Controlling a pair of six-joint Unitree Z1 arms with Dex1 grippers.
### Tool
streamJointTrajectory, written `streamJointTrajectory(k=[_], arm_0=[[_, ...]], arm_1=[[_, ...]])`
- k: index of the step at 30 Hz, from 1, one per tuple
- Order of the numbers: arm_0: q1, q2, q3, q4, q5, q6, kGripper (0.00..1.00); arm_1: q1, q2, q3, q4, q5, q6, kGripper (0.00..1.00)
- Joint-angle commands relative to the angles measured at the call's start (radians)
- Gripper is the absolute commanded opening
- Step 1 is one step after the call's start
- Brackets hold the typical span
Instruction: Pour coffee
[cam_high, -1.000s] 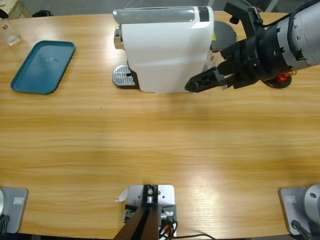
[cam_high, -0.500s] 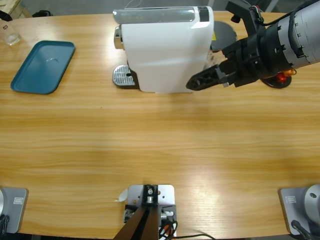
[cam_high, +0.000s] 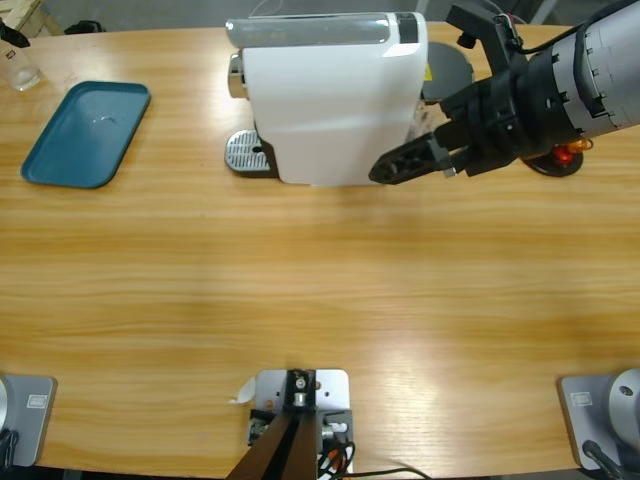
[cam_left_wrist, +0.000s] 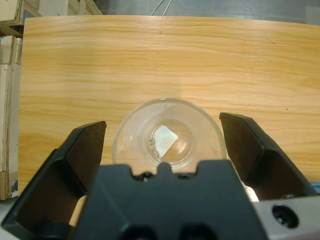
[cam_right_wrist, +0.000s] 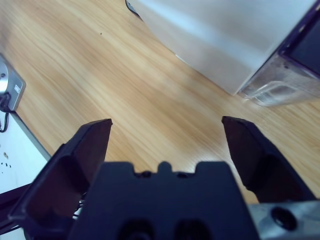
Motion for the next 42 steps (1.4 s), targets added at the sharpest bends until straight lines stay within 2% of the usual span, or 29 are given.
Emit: streamJointTrajectory(k=[1,5,10,20,25,32,36,39,42], arm_0=[[0.004,0.075,0.002,0.023,-0.020,0.003,0.881],[0.004,0.079,0.001,0.029,-0.020,0.003,0.862],[0.005,0.076,0.001,0.056,-0.018,0.003,0.535],[0.005,0.059,0.007,0.089,-0.023,0.003,0.526],[0.005,0.001,0.032,0.137,-0.058,0.003,0.526],[0.001,-0.211,0.192,0.130,-0.193,0.057,0.531],[-0.006,-0.355,0.306,0.099,-0.206,0.087,0.531],[-0.069,-0.472,0.373,0.098,-0.236,0.154,0.535],[-0.187,-0.589,0.478,0.099,-0.241,0.174,0.536]], arm_1=[[-0.015,0.049,0.007,-0.013,0.021,-0.011,1.000],[-0.015,0.048,0.005,-0.013,0.019,-0.011,1.000],[-0.019,0.048,0.004,-0.013,0.019,-0.011,1.000],[-0.021,0.041,0.003,-0.013,0.019,-0.012,1.000],[-0.021,0.023,0.009,-0.013,0.018,-0.012,1.000],[-0.021,-0.009,0.004,-0.013,0.015,-0.011,1.000],[-0.021,-0.057,0.014,-0.013,0.008,-0.011,1.000],[-0.021,-0.102,0.039,-0.011,0.002,-0.008,1.000],[-0.021,-0.143,0.052,-0.002,-0.004,-0.006,1.000]])
